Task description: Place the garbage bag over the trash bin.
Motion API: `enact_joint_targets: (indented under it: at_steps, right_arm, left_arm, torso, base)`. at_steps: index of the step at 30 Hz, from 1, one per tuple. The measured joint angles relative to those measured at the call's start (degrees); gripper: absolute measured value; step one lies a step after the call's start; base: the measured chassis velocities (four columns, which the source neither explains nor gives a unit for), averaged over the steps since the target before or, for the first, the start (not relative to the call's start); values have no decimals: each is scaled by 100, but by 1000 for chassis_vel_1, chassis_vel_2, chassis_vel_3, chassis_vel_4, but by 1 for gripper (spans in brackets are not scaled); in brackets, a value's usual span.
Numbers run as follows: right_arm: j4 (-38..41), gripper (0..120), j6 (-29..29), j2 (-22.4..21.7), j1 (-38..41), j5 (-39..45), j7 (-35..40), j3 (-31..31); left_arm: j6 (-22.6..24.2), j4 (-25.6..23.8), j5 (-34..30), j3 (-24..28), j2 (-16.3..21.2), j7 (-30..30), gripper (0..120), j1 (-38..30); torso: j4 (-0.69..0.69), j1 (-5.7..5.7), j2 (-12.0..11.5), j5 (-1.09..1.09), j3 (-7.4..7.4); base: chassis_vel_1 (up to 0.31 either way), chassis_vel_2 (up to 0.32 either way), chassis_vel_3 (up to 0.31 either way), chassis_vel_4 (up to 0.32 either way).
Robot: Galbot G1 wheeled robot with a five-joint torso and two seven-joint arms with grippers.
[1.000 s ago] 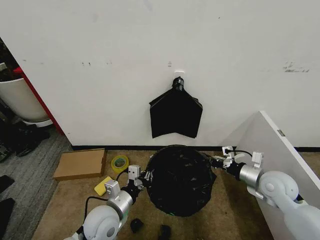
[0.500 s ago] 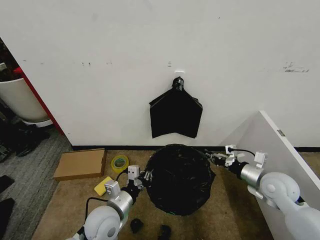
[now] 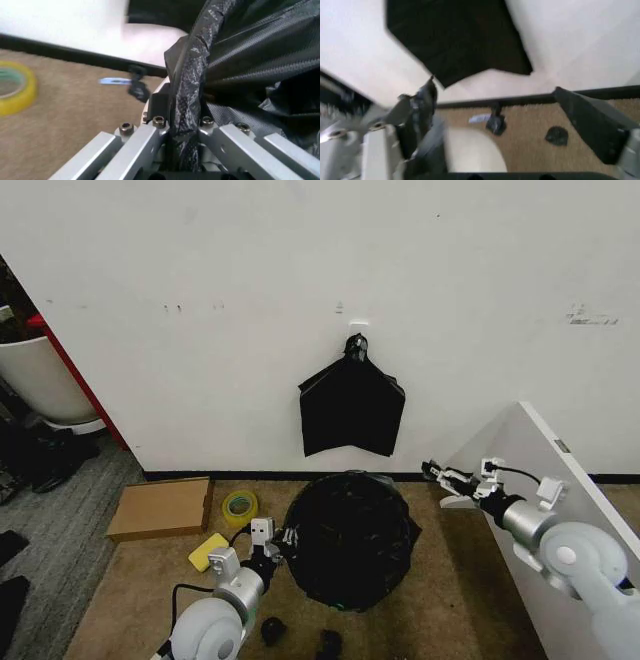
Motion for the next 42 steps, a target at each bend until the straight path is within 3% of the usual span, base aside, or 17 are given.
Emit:
enact_joint_targets:
  at_steps: [4,7,11,16,25,30,42]
  right_arm:
    - [629,80,-196,10,-224,-301,161,-78]
    - [1528,65,-675,136,-345,-605,764,-511]
    - [1904,52,-884,225,-308,-868,1359,-1101]
    - [1803,36,-986,280,-131,-1476,1734,-1885]
    - [953,1,-998,541,584,-2523,2157,-3411]
    - [300,0,-997,730,1158,-2609,2399,-4105]
    - [-885,0,-993,1349,1904,-2790,2784,-4999]
  left_arm:
    - [84,55,47,46,-154,-325,1,-73]
    - [260,117,157,123,-397,-753,1,-182]
    - [379,155,331,197,-567,-1086,1,-266]
    - [466,155,566,303,-646,-1249,1,-334]
    - [544,231,853,664,-753,-1301,1,-550]
    - [548,211,889,721,-718,-1264,1,-555]
    - [436,86,1086,676,-558,-1109,1,-393]
  torso:
    - [0,0,0,0,0]
    - [0,0,0,-1,0]
    - [-1,0,0,-1,0]
    - [0,0,0,-1,0]
    - [0,0,0,0,0]
    - [-1,0,0,-1,1]
    - [0,0,0,-1,1]
  base:
    - [0,0,0,0]
    - [0,0,0,0]
    - [0,0,0,0]
    - [0,0,0,0]
    - [0,0,0,0]
    - [0,0,0,0]
    - [0,0,0,0]
